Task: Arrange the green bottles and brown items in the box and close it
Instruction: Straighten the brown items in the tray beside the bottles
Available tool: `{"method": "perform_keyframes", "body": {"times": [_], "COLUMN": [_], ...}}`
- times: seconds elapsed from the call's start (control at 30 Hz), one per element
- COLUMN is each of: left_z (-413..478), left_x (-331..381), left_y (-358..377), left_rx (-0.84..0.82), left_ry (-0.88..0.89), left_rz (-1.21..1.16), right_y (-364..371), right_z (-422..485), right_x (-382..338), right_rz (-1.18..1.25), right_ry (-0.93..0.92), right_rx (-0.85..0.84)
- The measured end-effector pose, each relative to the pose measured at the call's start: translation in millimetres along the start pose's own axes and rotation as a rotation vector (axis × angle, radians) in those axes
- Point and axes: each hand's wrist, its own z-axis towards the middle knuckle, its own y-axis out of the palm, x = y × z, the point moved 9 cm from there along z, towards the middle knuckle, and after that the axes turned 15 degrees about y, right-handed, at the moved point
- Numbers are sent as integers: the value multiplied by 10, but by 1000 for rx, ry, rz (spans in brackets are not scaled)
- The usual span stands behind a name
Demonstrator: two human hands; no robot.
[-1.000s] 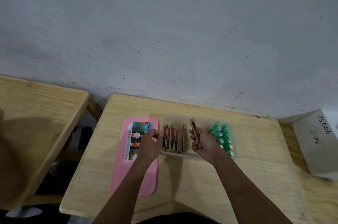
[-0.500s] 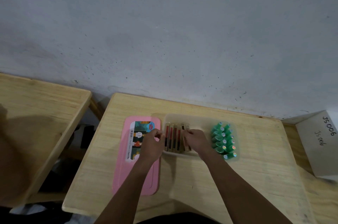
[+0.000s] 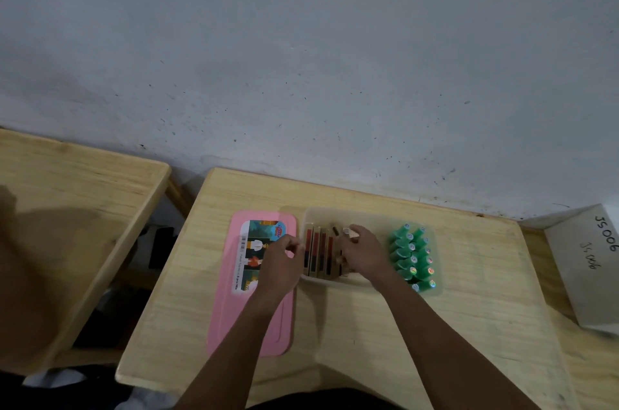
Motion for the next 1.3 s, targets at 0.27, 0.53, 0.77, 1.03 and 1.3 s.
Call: {"method": "perform_keyframes", "body": {"times": [0.27,0.53,0.77,1.03,1.3], "left_z": [-1,-11,-17,-12,-14], "left_x": [2,40,35,28,15], "left_y": [1,-16,-22,-13,-1], "left_rx": [-3,11,26,15,21], "left_ry": [14,32,22,22,19], "left_rz": [12,14,-4,3,-3], "right_y": [-294,168,241,225,-127], "right_z": [89,159,170,223,251], "right_x": [-94,-327,-232,-51,201], "right_rz": [-283,-439,-280,-86,-283], "right_ry": [19,-116,-104,25,36], "right_rx": [-47,-116,81,51,278]}}
